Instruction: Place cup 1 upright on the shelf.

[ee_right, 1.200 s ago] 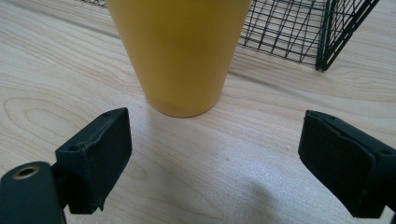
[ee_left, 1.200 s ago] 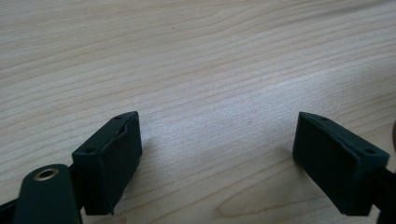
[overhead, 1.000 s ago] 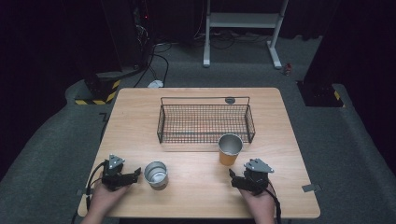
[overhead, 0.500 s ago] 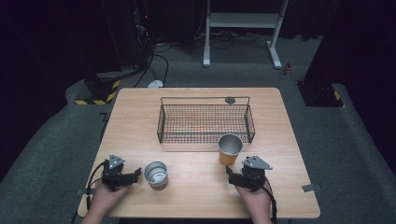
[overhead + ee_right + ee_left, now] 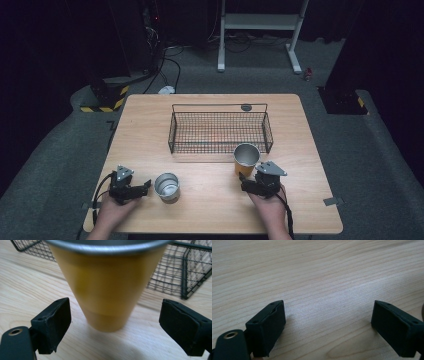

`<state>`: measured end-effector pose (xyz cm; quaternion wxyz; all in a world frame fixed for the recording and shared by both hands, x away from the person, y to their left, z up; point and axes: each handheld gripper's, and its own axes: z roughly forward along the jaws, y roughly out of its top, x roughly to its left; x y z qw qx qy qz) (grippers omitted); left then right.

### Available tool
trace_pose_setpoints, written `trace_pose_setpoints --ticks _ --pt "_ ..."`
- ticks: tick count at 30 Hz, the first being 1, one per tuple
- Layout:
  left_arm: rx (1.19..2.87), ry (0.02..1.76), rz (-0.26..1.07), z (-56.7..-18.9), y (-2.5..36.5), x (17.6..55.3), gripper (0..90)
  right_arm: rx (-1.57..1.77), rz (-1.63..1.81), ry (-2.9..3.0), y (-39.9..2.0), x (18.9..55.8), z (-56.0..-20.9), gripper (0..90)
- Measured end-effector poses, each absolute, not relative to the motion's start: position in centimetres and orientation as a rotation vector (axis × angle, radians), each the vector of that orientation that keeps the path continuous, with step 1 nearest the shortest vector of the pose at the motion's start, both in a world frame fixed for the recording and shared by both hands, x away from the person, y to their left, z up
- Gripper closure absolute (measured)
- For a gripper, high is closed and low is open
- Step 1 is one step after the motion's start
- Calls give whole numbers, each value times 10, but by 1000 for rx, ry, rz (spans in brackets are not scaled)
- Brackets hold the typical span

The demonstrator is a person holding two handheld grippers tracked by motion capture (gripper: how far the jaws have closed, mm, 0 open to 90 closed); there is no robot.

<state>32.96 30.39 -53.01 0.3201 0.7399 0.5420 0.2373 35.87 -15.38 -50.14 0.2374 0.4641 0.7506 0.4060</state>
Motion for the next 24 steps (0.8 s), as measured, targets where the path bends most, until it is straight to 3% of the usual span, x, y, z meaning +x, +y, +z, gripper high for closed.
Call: trace_pose_setpoints --ticks 24 --pt "1947 1435 618 -530 302 331 95 1285 1165 2003 -137 376 -501 104"
